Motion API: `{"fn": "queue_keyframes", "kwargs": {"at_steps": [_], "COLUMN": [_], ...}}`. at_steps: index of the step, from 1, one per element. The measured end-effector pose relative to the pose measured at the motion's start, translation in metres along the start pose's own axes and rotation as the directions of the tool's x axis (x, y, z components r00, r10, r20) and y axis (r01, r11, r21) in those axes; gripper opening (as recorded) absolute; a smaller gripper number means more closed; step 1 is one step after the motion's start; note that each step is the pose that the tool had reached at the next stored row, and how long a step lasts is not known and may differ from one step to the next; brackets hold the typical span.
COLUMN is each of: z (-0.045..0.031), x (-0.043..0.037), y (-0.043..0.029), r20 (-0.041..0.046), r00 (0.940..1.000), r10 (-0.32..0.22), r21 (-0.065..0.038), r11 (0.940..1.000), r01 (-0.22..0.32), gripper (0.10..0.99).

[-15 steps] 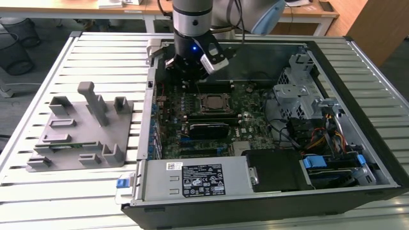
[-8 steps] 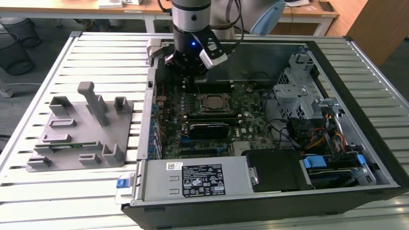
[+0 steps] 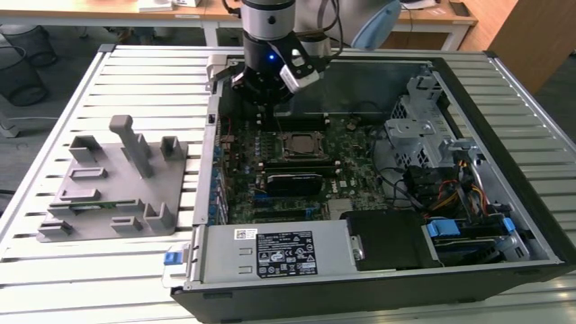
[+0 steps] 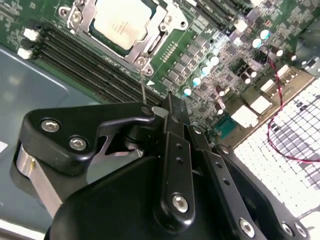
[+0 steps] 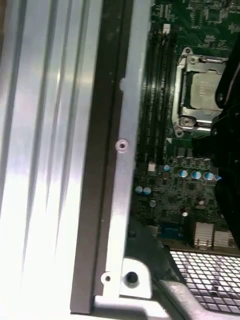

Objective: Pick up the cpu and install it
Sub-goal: 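Install the first cpu locking lever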

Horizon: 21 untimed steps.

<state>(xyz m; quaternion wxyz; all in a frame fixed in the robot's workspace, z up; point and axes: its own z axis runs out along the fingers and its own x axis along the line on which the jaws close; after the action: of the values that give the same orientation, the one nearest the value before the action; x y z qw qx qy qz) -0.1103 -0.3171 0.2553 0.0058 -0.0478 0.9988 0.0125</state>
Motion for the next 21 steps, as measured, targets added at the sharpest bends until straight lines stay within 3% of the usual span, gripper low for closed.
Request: {"fn": "queue_keyframes", "kwargs": {"at_steps": [7,21], "z": [0.0001,0.0003], "x": [-0.0010,-0.0176], "y": [0.0038,0.0028], "r20": [0.0038,0.0042], "r00": [1.0000,1.0000], "r10": [0.000,0.000], "r21": [0.000,0.000], "r11": [1.0000,1.0000], "r01": [0.000,0.000], "gripper": [0.106,0.106]}}
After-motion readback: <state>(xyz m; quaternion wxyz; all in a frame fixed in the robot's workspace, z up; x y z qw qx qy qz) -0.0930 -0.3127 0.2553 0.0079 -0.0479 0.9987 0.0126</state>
